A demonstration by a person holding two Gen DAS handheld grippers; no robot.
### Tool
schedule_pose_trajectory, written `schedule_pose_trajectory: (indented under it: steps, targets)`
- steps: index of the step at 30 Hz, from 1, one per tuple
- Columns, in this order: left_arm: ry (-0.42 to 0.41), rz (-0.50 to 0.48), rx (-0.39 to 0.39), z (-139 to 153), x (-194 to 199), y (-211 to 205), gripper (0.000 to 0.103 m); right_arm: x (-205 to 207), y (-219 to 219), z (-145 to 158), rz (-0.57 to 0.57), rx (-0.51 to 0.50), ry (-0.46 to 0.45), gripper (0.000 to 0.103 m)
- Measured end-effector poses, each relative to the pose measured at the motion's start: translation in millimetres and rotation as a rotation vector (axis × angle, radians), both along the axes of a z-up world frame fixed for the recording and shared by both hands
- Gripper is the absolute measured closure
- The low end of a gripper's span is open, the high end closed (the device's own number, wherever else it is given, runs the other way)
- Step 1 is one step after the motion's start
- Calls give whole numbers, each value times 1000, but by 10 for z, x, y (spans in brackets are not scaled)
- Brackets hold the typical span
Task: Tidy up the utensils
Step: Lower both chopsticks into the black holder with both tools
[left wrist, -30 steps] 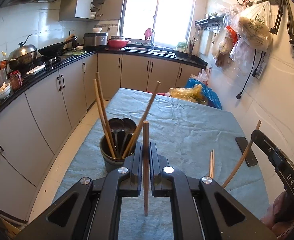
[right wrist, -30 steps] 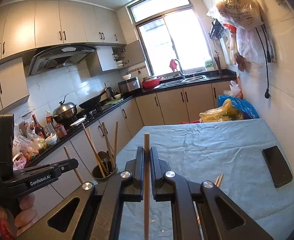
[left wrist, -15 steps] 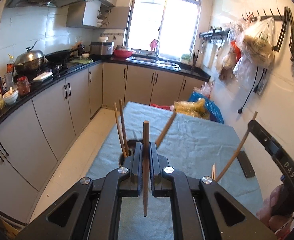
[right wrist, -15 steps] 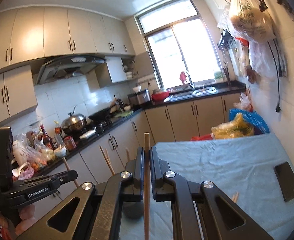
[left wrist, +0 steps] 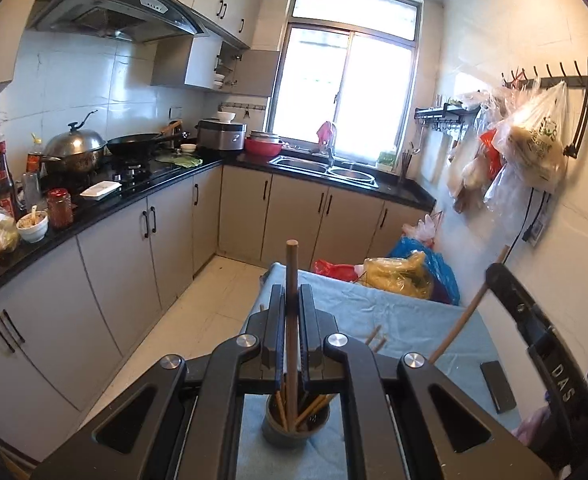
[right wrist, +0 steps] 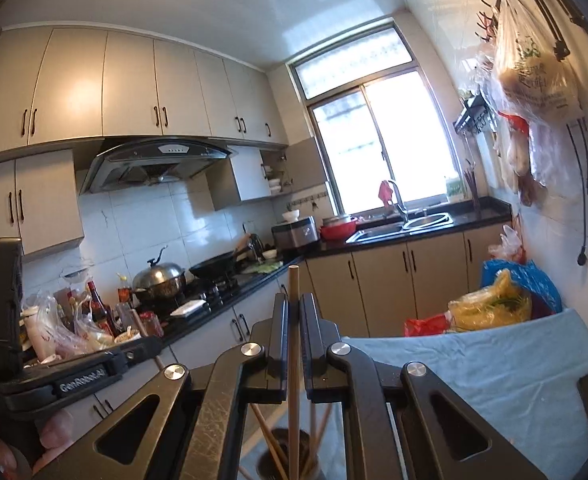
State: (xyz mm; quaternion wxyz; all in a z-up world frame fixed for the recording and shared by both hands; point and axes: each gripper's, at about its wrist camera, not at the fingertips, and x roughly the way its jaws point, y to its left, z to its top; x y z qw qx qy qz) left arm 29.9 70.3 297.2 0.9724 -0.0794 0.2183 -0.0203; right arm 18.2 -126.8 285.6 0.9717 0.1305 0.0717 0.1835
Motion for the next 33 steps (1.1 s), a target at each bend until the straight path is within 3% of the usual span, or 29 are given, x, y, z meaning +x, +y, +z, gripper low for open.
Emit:
schedule_pose_trajectory:
  steps: [14,24,33]
  targets:
    - [73,9,-13,-475,439,110,97,442,472,-380,12,-85,38,97]
    - [129,6,-17,-696,548,170,97,516,510,-656,22,-141,104,97]
    - [165,-7,-18,-795,581,168,97,510,446,-725,29,-141,138,96]
